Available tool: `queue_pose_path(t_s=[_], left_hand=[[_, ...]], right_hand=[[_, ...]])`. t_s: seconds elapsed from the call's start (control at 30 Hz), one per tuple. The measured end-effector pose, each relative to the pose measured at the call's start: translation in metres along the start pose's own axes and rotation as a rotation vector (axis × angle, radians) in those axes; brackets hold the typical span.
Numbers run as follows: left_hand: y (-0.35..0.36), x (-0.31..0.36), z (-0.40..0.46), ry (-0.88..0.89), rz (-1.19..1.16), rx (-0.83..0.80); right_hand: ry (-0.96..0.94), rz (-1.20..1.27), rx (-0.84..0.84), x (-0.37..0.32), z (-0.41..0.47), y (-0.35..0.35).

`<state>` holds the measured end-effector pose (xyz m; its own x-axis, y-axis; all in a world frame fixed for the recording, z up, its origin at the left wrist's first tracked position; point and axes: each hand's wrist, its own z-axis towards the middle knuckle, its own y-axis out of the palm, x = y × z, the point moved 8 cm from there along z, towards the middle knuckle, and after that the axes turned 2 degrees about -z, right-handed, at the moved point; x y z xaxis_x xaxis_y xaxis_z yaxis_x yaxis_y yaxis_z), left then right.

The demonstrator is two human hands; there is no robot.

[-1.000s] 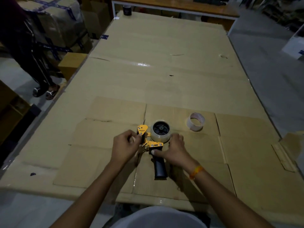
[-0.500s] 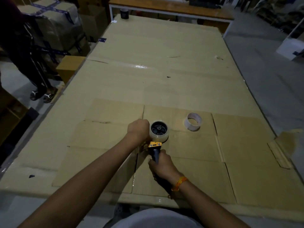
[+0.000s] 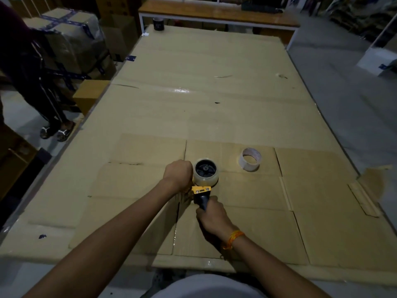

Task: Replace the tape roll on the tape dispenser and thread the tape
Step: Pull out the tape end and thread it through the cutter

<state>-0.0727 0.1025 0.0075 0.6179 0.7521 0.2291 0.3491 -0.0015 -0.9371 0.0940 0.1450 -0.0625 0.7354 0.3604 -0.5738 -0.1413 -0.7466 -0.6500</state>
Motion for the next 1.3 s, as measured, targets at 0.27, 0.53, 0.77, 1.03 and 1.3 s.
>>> queue_pose_path(t_s=[0.27, 0.53, 0.77, 1.03, 1.3], left_hand=[[-0.009, 0.020, -0.012, 0.136, 0.104, 0.010], [-0.007, 0.040, -0.021, 0.222, 0.219, -0.011], [-0.012, 0.052, -0.030, 0.218, 0.167, -0.002], [-0.044, 0.050, -0.014, 0.258, 0.143, -0.172], [-0.074, 0.053, 0.008, 0.523, 0.305, -0.358]], right_hand=[[-0.001, -0.018, 0.035, 0.008, 0.003, -0.014], [-0.024, -0.048, 0.048, 0.018, 0.002, -0.024], [0.001, -0.028, 0.085, 0.025, 0.008, -0.034], [-0.076, -0.033, 0.012, 0.031, 0.013, -0.058], [-0.089, 0.148, -0.064, 0.036, 0.013, -0.063]])
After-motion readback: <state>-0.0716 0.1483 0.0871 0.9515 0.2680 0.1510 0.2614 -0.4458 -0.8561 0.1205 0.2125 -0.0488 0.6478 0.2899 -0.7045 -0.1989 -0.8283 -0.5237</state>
